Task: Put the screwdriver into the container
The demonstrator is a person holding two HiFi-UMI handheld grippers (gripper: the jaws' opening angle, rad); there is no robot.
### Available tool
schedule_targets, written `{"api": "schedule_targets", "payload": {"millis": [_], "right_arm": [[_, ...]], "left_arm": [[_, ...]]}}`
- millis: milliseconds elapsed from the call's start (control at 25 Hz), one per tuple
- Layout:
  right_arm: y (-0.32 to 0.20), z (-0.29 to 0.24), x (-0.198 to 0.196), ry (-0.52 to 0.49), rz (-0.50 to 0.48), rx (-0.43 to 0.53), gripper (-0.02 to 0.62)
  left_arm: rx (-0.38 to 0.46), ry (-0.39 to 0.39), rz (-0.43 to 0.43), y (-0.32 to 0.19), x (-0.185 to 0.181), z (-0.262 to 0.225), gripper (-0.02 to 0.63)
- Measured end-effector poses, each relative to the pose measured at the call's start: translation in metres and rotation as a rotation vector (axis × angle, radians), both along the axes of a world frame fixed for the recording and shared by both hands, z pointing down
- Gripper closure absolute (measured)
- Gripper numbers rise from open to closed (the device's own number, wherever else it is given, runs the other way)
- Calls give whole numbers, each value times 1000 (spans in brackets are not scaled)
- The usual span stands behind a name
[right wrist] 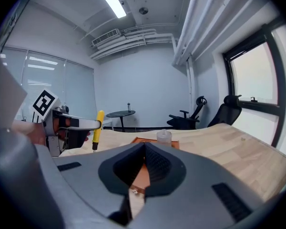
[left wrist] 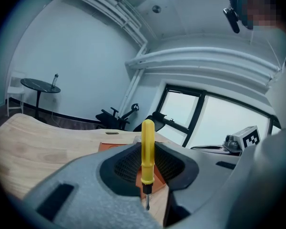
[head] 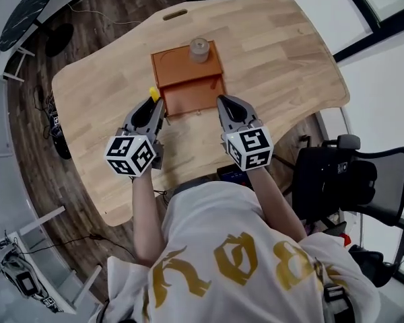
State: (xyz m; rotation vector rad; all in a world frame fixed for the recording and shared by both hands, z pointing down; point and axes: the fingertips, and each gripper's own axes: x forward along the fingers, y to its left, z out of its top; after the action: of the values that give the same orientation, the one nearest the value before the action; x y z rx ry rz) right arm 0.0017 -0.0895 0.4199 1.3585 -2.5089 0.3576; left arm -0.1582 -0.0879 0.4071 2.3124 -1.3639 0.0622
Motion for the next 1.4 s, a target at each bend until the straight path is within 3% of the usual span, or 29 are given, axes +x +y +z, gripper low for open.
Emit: {"api": "schedule_targets", "payload": {"millis": [440,960,1400], "right_arm": [[-15,14,23,-47,51,-66,584],[-21,24,-2,-58,-8,-92,584],[-34,44,13,-45,20,-128,584]], "left_arm": [[-29,23,25,-25,25,17,523],[-28,-34,-2,-30,8,19,523],[-55,-103,35,-49,11,42,523]]}}
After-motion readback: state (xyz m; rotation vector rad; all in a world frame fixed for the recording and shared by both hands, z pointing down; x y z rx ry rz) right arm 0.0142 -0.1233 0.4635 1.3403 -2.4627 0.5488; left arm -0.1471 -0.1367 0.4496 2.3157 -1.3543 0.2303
